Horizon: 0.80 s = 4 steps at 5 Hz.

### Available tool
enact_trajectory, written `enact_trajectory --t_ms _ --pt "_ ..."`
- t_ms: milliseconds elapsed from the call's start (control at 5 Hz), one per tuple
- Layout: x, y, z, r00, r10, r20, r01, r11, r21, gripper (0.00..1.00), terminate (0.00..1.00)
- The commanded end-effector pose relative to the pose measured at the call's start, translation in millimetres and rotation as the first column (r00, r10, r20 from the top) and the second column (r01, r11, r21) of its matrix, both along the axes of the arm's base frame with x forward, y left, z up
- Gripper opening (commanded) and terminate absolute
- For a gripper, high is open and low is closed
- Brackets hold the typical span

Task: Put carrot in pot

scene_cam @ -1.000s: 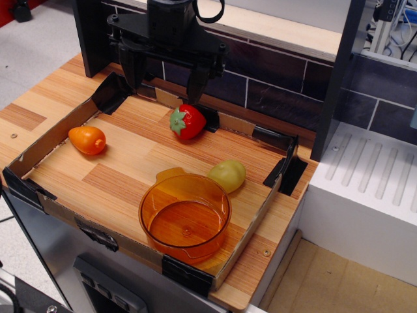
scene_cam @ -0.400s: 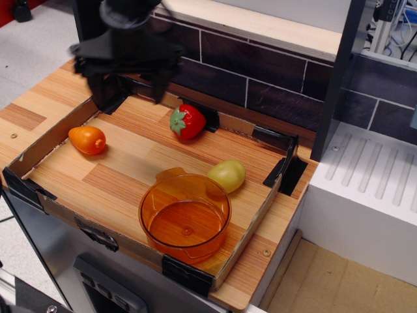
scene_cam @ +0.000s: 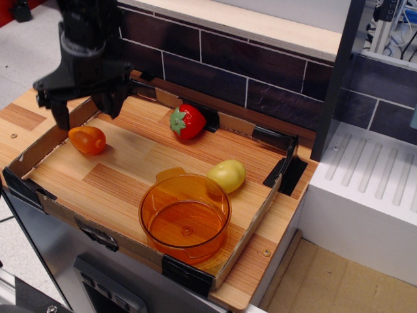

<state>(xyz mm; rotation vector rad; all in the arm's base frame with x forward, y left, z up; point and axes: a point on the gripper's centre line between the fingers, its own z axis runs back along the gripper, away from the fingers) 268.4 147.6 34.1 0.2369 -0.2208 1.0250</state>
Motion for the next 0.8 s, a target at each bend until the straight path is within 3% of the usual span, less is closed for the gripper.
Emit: enact_trajectory --t_ms 0,400,600 --pt "-14.3 0.4 -10.6 1.0 0.027 0.012 -0.027 0.999 -0.023 1.0 0.0" --pt "-23.0 -3.4 -24.2 0.998 0.043 0.039 -0.042 0.999 -0.027 1.0 0.0" --pt "-19.3 -2.2 -27.9 0.998 0.058 0.032 -0.057 0.998 -0.023 0.0 0.0"
